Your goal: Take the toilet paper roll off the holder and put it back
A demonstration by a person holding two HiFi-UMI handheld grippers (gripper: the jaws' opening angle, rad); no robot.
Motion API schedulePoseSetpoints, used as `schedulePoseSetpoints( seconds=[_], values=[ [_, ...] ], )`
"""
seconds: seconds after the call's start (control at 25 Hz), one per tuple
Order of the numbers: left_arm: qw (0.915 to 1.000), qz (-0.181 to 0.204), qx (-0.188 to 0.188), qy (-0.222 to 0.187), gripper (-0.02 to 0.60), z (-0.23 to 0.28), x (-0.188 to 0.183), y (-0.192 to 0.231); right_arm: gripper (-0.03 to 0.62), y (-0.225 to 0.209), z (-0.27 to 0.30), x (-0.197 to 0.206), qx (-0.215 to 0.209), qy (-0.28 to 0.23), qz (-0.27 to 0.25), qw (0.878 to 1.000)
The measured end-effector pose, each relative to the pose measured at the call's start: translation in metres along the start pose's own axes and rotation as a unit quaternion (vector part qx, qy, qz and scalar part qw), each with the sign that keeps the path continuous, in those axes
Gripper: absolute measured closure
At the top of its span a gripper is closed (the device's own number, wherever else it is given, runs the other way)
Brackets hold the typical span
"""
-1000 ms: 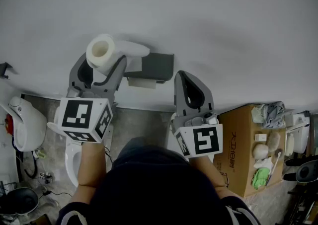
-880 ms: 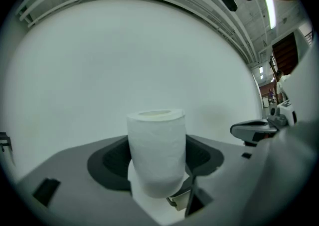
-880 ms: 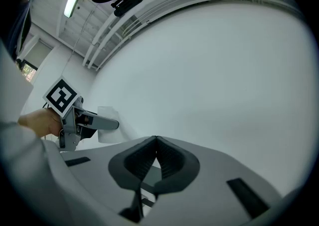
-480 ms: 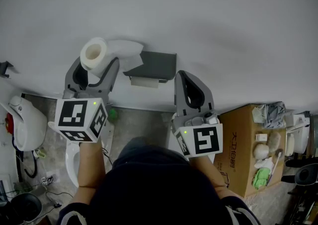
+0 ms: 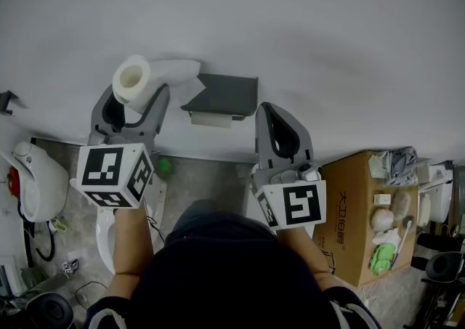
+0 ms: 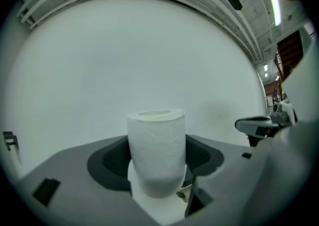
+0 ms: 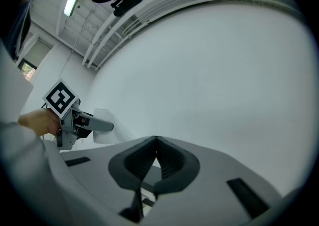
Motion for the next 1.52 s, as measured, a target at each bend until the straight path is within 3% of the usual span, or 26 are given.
schedulePoseSetpoints(
  seconds=[0.84,1.52],
  values=[
    [1.0000,0.005,0.000,-0.007,0.270,-0.006,-0.005,-0.003,0.579,-0.001,-0.005,-0.003,0.001,-0.003,-0.003,1.000],
    [0.9985,0.028,0.040,-0.026,0.270,0.009,-0.025,-0.034,0.579,-0.010,-0.014,-0.005,0.011,-0.004,-0.006,1.000]
  ],
)
Point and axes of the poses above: the fingertips, and each gripper's own axes: z forward along the fingers, y to its left, x out of its underside, the point moved 7 cm from there along -z, backward along the fingers, and after that the axes turned 2 degrees about -z, right-handed, at the moved point
